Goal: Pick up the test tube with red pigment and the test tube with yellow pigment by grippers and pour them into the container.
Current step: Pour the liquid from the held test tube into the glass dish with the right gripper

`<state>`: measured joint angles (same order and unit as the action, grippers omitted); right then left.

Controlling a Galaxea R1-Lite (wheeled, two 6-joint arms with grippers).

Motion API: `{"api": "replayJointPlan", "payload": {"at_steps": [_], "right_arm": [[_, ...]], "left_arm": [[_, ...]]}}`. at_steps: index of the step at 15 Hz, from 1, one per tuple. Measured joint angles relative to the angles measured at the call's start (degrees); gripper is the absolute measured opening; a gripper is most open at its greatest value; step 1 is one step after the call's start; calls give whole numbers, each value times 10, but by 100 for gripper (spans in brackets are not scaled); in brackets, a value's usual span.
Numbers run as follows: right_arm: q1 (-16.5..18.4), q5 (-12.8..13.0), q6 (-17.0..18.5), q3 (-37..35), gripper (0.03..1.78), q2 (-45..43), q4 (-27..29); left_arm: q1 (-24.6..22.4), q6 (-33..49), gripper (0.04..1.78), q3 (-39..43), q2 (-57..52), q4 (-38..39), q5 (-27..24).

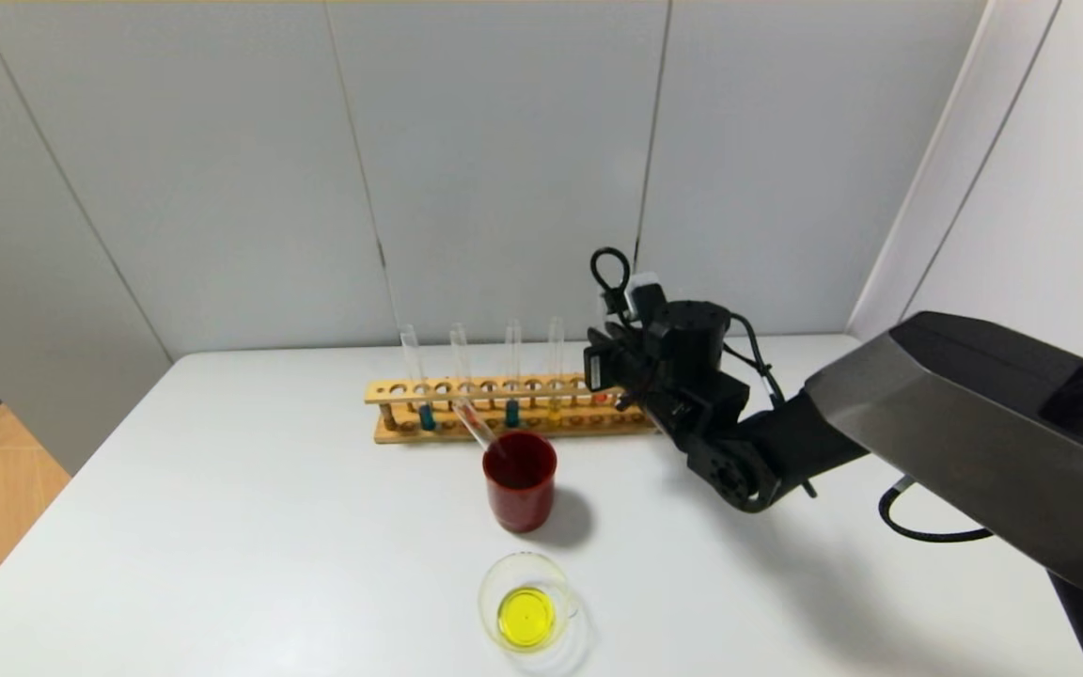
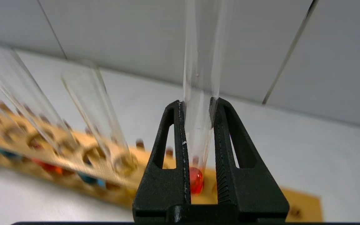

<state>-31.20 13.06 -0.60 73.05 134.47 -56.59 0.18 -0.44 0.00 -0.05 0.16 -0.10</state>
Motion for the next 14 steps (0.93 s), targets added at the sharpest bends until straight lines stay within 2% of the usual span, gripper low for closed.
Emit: {"api": "replayJointPlan", "payload": {"at_steps": [6, 9, 11, 14], "right_arm": [[3, 3, 2, 53, 32, -98, 72], [-1, 5, -3, 45, 32, -171, 103], [-4, 1, -31, 16, 32, -227, 118], [-11, -2, -100, -62, 32, -315, 125]], "left_arm": [[0, -1, 174, 0, 0, 0, 0], [0, 0, 174, 0, 0, 0, 0], [0, 0, 174, 0, 0, 0, 0], [0, 0, 174, 0, 0, 0, 0]]}}
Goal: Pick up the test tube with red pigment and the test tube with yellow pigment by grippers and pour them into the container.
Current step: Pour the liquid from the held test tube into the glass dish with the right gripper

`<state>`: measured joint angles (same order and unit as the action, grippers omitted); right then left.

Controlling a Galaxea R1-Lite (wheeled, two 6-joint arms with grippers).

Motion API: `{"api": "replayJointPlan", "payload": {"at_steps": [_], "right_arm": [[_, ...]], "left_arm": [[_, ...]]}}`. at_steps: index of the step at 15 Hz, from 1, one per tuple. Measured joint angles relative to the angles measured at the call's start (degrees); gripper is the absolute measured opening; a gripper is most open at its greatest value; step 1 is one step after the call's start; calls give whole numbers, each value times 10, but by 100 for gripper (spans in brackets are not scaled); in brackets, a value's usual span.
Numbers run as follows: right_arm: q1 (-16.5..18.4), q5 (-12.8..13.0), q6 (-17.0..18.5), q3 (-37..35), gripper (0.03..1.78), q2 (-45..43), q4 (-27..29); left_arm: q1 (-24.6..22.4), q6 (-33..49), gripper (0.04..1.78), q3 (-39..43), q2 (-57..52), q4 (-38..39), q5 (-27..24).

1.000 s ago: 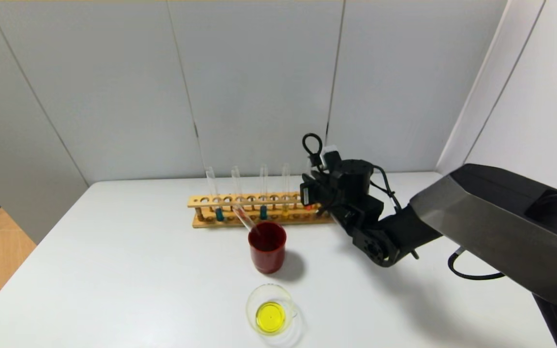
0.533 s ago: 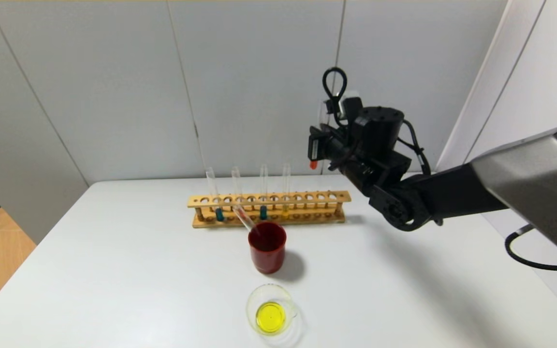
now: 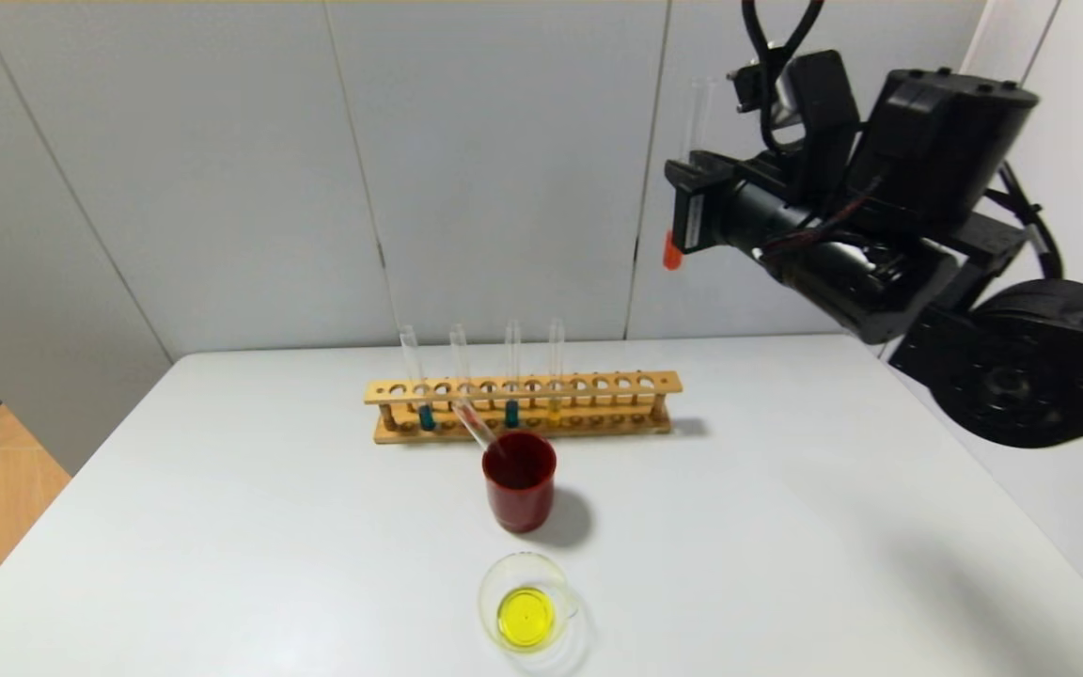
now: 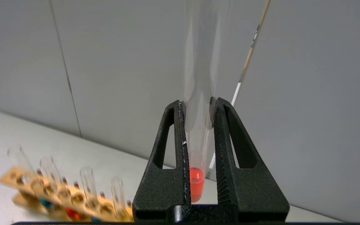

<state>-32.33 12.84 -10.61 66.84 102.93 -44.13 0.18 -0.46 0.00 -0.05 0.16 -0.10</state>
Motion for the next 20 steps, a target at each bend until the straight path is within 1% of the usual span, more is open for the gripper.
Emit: {"api": "replayJointPlan", "payload": {"at_steps": [1, 2, 5, 7, 9, 12, 15, 16, 17, 20], "right_arm": [[-9, 0, -15, -36, 32, -29, 0], [-19, 0, -22, -71, 32, -52, -1], [-56, 2, -28, -184, 32, -98, -5], [-85, 3, -27, -256, 32, -109, -9], [-115, 3, -26, -309, 32, -109, -15], [-149, 3, -29, -355, 32, -93, -22], [-163, 1, -37, -371, 32, -64, -21], [-165, -1, -53, -375, 32, -54, -20], [-166, -1, -80, -381, 32, -44, -20], [-168, -5, -184, -400, 32, -23, -16]], "left_arm": [[0, 0, 174, 0, 0, 0, 0], [0, 0, 174, 0, 0, 0, 0], [0, 0, 174, 0, 0, 0, 0], [0, 0, 174, 0, 0, 0, 0], [0, 0, 174, 0, 0, 0, 0], [0, 0, 174, 0, 0, 0, 0], [0, 0, 174, 0, 0, 0, 0], [0, 0, 174, 0, 0, 0, 0], [0, 0, 174, 0, 0, 0, 0], [0, 0, 174, 0, 0, 0, 0]]}}
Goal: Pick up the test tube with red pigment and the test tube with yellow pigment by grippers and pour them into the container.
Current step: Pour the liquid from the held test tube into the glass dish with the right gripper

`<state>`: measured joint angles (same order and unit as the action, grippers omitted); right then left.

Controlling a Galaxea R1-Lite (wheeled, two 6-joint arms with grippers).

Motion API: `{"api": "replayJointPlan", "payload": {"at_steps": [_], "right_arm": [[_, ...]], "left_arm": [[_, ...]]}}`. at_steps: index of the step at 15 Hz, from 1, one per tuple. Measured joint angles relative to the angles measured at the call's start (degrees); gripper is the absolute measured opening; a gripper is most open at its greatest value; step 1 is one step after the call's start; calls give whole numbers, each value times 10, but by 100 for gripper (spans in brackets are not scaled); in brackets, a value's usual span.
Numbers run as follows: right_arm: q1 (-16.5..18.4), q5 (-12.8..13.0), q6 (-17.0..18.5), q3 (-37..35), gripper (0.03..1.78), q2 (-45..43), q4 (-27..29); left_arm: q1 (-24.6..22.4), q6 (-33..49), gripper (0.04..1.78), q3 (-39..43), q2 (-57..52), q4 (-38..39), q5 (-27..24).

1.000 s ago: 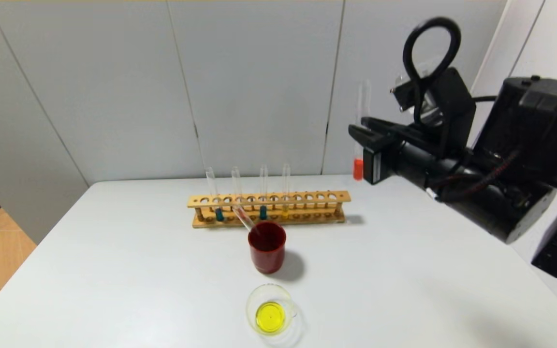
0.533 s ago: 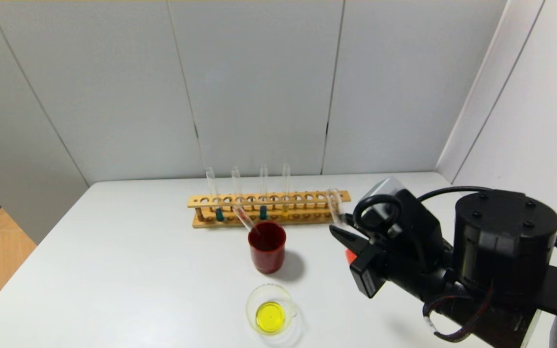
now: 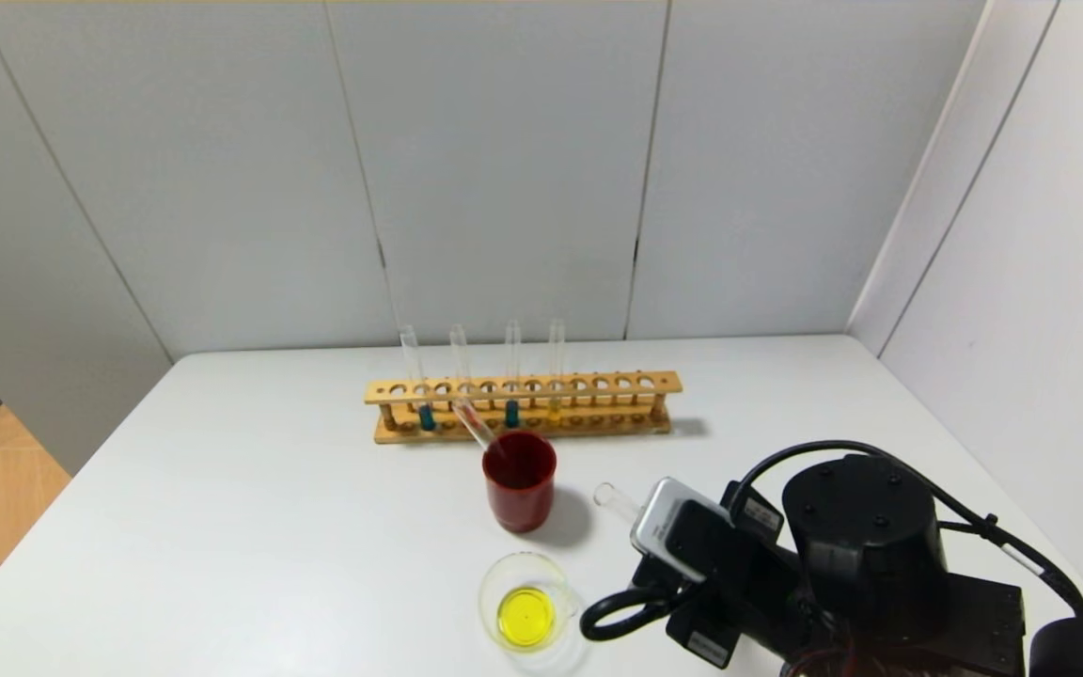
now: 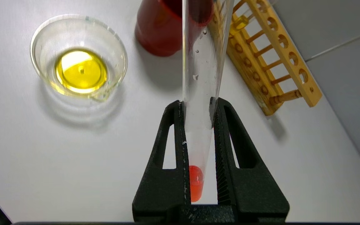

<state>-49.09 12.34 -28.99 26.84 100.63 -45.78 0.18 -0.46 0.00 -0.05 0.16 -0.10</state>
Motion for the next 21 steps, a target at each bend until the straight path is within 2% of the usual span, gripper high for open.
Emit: {"api": "replayJointPlan", "payload": {"at_steps": [6, 8, 11, 13, 15, 19, 21], "right_arm": [[-2, -15, -148, 19, 32, 32, 7], [-1, -15, -205, 38, 32, 39, 30], [-7, -12, -284, 78, 32, 45, 96], [-21, -6, -307, 103, 32, 52, 124], [-31, -3, -321, 123, 32, 64, 127], [-39, 33, -357, 136, 32, 82, 133], [-39, 45, -368, 143, 32, 87, 157]], "left_arm": [[0, 0, 174, 0, 0, 0, 0], [0, 0, 174, 0, 0, 0, 0], [0, 0, 174, 0, 0, 0, 0], [0, 0, 174, 0, 0, 0, 0], [0, 0, 174, 0, 0, 0, 0], [0, 0, 174, 0, 0, 0, 0], [0, 0, 174, 0, 0, 0, 0]]}}
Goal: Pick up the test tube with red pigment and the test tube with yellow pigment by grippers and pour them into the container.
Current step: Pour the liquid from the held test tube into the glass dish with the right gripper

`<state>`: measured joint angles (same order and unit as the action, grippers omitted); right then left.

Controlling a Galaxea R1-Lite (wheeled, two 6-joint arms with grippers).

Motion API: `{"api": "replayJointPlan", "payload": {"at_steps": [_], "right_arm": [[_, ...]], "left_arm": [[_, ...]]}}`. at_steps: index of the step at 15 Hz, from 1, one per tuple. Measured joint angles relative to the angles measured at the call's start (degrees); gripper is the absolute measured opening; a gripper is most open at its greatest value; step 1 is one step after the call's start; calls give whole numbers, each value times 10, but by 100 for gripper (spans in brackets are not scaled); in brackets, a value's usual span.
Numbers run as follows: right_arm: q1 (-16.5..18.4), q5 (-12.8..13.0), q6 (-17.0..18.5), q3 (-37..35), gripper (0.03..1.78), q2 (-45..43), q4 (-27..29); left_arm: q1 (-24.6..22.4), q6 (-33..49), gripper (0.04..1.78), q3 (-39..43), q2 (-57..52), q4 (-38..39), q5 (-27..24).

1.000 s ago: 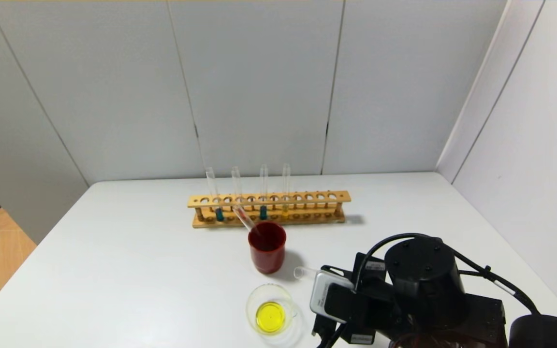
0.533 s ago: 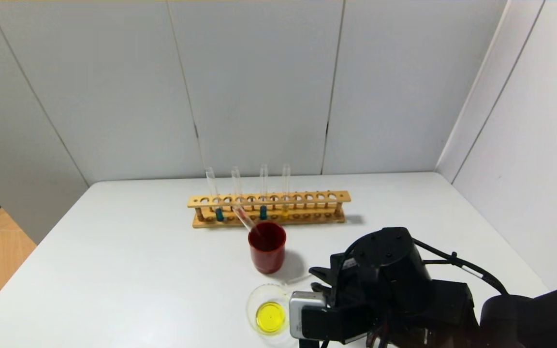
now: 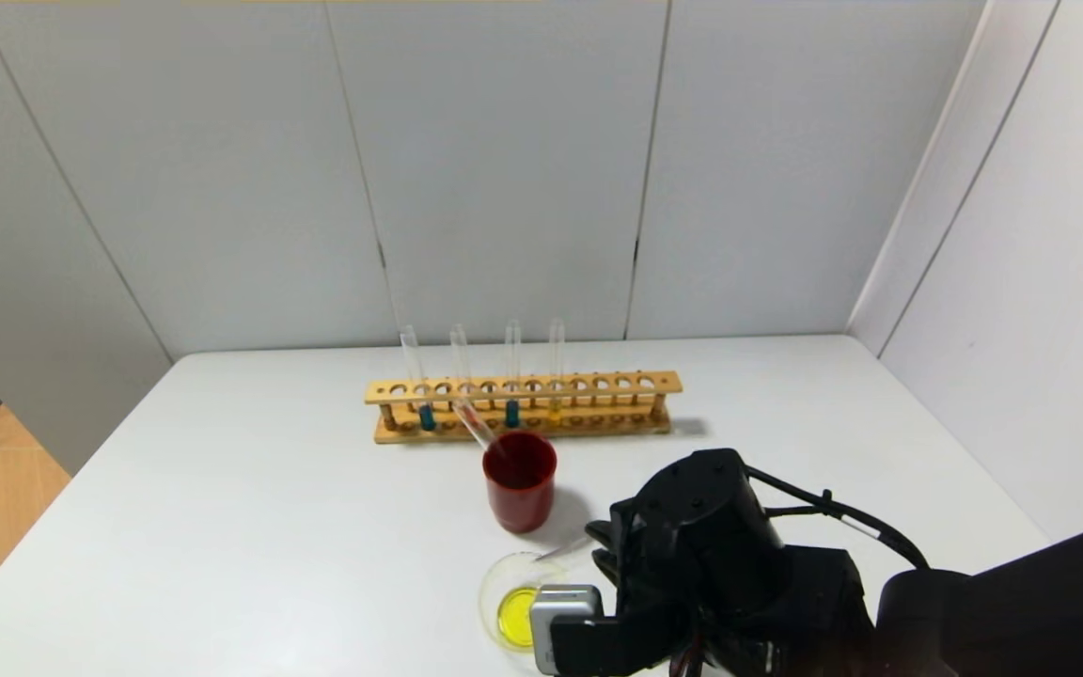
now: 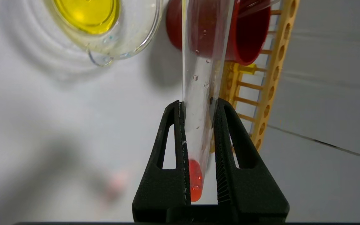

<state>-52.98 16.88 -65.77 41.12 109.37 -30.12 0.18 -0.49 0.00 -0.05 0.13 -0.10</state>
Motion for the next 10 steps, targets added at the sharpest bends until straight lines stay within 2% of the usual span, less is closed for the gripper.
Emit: {"api": "replayJointPlan", "payload": {"at_steps": [5, 8, 10], "right_arm": [[3, 32, -15, 31, 32, 16, 60], [6, 40, -18, 63, 32, 25, 97], [5, 59, -23, 83, 32, 29, 125]], "left_arm": [[0, 0, 174, 0, 0, 0, 0], [0, 0, 174, 0, 0, 0, 0], [0, 0, 174, 0, 0, 0, 0]]}}
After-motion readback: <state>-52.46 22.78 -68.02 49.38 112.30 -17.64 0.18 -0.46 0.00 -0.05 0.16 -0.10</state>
